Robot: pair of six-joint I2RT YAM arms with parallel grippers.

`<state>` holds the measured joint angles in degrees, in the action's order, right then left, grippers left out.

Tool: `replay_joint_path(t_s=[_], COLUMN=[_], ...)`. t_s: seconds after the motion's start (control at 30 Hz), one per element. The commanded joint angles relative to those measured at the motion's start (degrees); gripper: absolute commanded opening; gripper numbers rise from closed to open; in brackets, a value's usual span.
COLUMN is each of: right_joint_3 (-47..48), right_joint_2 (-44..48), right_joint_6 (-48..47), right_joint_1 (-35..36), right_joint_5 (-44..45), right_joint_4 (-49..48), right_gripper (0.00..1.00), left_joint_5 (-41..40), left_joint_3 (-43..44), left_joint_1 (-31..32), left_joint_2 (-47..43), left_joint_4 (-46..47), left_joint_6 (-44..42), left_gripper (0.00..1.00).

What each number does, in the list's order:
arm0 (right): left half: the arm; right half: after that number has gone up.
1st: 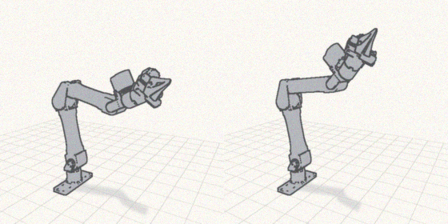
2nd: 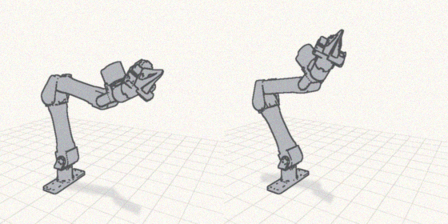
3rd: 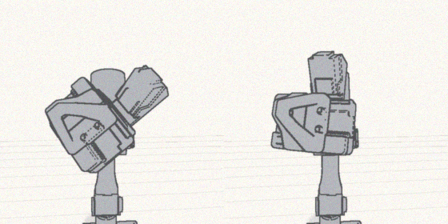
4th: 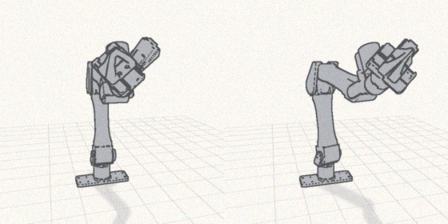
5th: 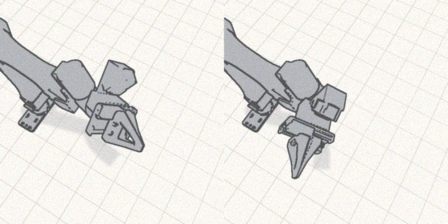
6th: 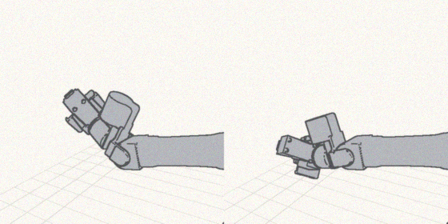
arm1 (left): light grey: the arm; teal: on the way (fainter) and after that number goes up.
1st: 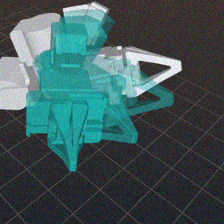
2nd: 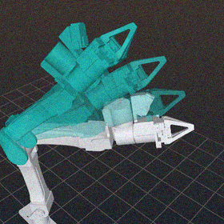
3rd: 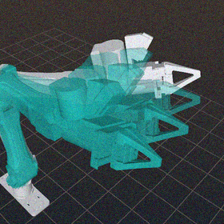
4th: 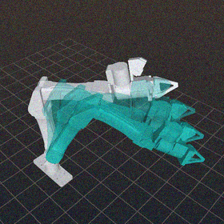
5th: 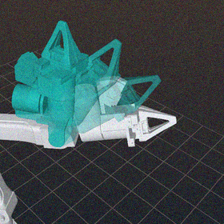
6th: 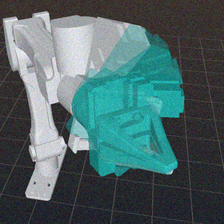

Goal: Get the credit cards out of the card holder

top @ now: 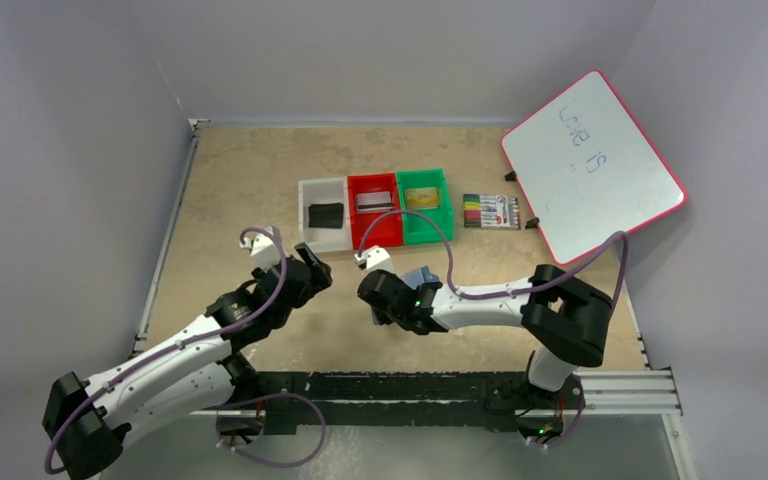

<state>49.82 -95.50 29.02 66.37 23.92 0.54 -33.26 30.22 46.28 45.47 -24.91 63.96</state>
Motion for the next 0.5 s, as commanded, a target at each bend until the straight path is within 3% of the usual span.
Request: replay_joint_path(t_s=[0.0,0.1,0.17,0.47], right_joint_3=[0.0,0.6,0.5,-0.1], right_joint_2=[0.1,2.8,5.0,6.1], right_joint_6=[1.5,1.5,1.3,-0.2], right_joint_1=[-0.2,-0.2,-0.2,-0.2], right_joint_5=[-0.5,-0.2,0.0,-0.3], right_joint_4=[2.8,2.7,2.9,5.4], right_gripper=[0.30,0.47,0.52,0.58], left_joint_5=[-0.3,-0.1,-0.1,0.4], left_joint_3=[2.1,2.2,2.2,2.1], left_joint_1=[0.3,0.3,0.3,0.3], left_joint_2=[0.4,0.5,0.5,1.0], left_joint_4=[1.4,1.5,1.6,2.5], left_joint_6=[0.3,0.2,0.2,0.1], left_gripper=[0.75,0.75,0.75,0.76])
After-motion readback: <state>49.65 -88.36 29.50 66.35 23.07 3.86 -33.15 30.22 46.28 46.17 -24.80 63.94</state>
